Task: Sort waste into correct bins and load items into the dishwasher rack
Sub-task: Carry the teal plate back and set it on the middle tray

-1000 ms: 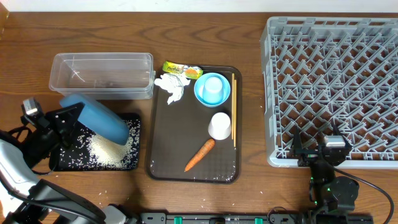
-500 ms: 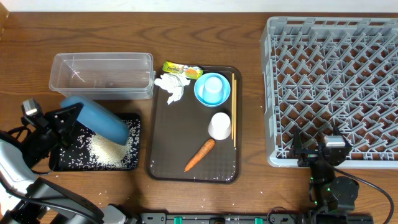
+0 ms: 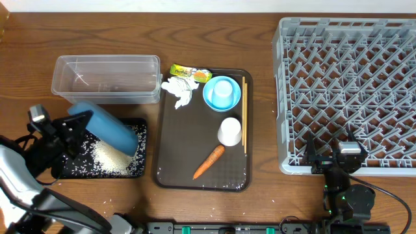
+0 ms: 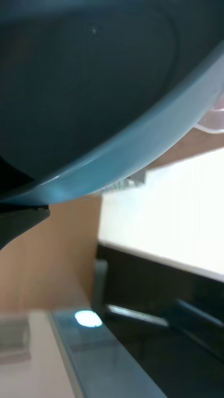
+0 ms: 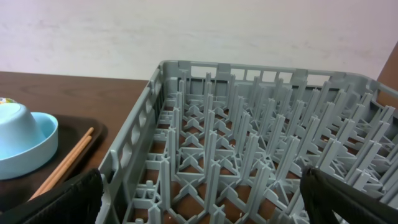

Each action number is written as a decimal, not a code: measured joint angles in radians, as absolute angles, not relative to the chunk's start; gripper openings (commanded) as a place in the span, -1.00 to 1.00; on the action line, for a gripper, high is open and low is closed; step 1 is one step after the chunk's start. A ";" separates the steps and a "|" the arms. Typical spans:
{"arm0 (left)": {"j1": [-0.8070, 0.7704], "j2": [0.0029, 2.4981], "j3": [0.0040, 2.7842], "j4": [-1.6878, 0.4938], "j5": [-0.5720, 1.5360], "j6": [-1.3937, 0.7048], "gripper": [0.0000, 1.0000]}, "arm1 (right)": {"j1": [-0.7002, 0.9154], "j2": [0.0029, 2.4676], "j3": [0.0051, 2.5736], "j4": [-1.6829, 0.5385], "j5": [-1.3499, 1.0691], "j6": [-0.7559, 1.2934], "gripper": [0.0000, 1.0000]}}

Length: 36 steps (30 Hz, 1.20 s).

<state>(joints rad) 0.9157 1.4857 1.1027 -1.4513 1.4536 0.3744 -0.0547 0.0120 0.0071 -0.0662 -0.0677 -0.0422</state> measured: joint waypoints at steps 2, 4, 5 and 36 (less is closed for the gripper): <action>0.889 1.444 1.103 -1.452 1.422 0.390 -0.88 | -0.055 0.012 0.007 -0.066 -0.068 -0.042 0.98; 0.851 1.377 1.103 -1.454 1.401 0.400 -0.88 | -0.055 0.012 0.007 -0.066 -0.068 -0.042 0.99; 0.836 1.350 1.103 -1.455 1.396 0.402 -0.88 | -0.055 0.012 0.007 -0.066 -0.068 -0.042 0.99; -0.364 1.026 1.101 -0.909 0.521 -0.320 -0.88 | -0.055 0.012 0.007 -0.066 -0.068 -0.042 0.99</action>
